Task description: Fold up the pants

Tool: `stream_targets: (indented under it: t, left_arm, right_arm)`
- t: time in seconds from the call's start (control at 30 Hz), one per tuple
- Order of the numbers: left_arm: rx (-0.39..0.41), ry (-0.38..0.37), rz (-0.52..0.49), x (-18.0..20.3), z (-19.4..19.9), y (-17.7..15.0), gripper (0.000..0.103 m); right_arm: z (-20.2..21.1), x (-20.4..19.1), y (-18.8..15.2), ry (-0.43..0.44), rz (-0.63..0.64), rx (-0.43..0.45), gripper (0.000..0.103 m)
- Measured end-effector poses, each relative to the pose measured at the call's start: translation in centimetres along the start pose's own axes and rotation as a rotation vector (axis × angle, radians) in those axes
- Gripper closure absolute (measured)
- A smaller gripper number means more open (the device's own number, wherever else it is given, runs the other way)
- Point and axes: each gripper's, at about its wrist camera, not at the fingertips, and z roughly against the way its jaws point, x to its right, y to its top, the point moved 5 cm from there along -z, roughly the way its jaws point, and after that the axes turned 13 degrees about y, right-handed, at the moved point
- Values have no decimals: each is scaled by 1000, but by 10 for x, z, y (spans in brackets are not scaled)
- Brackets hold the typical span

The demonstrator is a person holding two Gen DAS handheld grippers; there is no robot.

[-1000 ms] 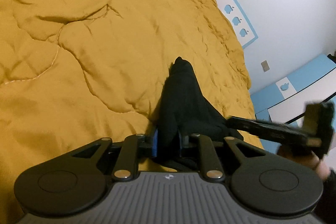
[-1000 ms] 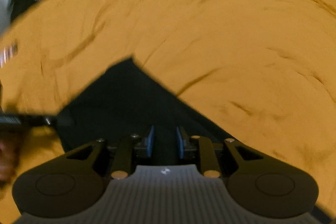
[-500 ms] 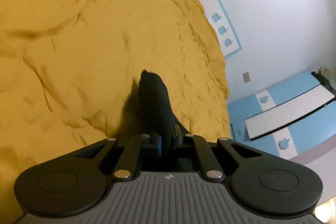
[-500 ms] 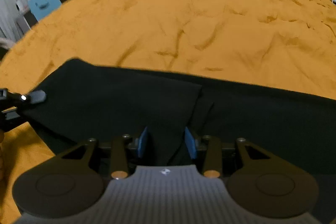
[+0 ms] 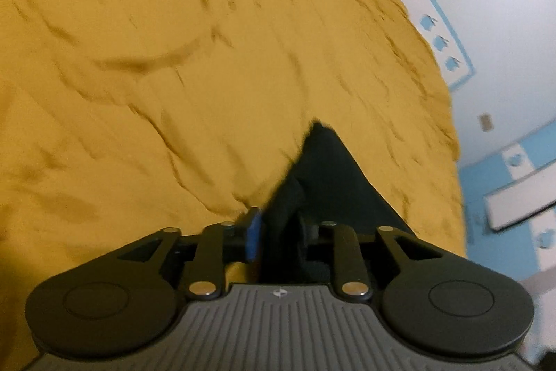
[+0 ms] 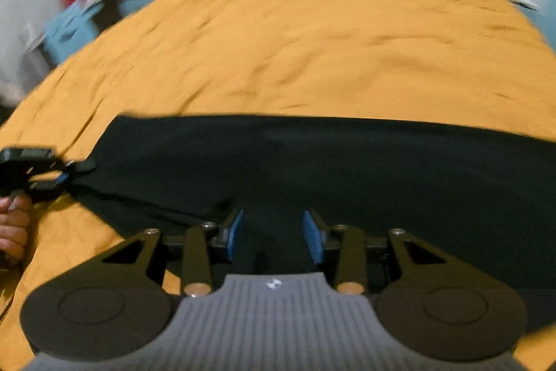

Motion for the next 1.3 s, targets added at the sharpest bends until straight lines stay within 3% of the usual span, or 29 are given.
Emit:
stream_targets:
  t: [0.03,0.1,0.17,0.23,0.4,0.47,0.67,0.8,0.83,0.87,0.9,0.93,1.0,1.03,1.13,1.23,1.3]
  left_arm:
    - [34,62,-26,4,10,0,64]
    - [110,183,-142,23,29,-4,63]
    - [199,215,-274,56,47,-14,56]
    - [227,188,-390,94,57,-32,45]
    - [171,78,-627,189,51,-102,44]
    - [137,37,-687,223,47,-132,44]
    - [124,-43,-890,303,34,-216,44]
    - [83,-42,-914,317,17,-240,45]
    - [49,-39,-911,316,13,-246,53]
    - [-16,-38,-908,315,8,-255,57]
    - [-129,-56,-904,315,-2,-266,58]
    - [-244,-88,-909,311,-8,-279,57]
    - [-178,-94,-995,310,2,-289,57]
    - [-173,-108,-1016,310,6,-288,56]
    - [-191,-158,-925,307,12,-268,57]
    - [-105,-166,-813,307,16,-244,56]
    - [-104,-173,-764,301,15,-236,55]
  right_arm:
    - [22,14,-7,-27,-38,31,67]
    - [65,44,-22,-95,-124,81,67]
    - [100,73,-40,-156,-200,124,66]
    - [127,96,-57,-200,-266,170,64]
    - [168,140,-95,-245,-487,293,58]
    - [175,155,-103,-227,-570,347,51]
    - [173,197,-108,-178,-806,505,50]
    - [169,227,-109,-128,-955,635,50]
    - [166,231,-108,-111,-971,662,50]
    - [164,236,-108,-105,-980,679,50]
    - [162,240,-108,-106,-982,687,53]
    - [157,246,-108,-112,-975,673,74]
    - [153,252,-110,-140,-963,633,90]
    - [157,251,-111,-124,-960,665,92]
    - [165,247,-113,-98,-925,724,90]
    - [155,255,-116,-89,-962,686,83]
    - [157,257,-117,-70,-990,711,79]
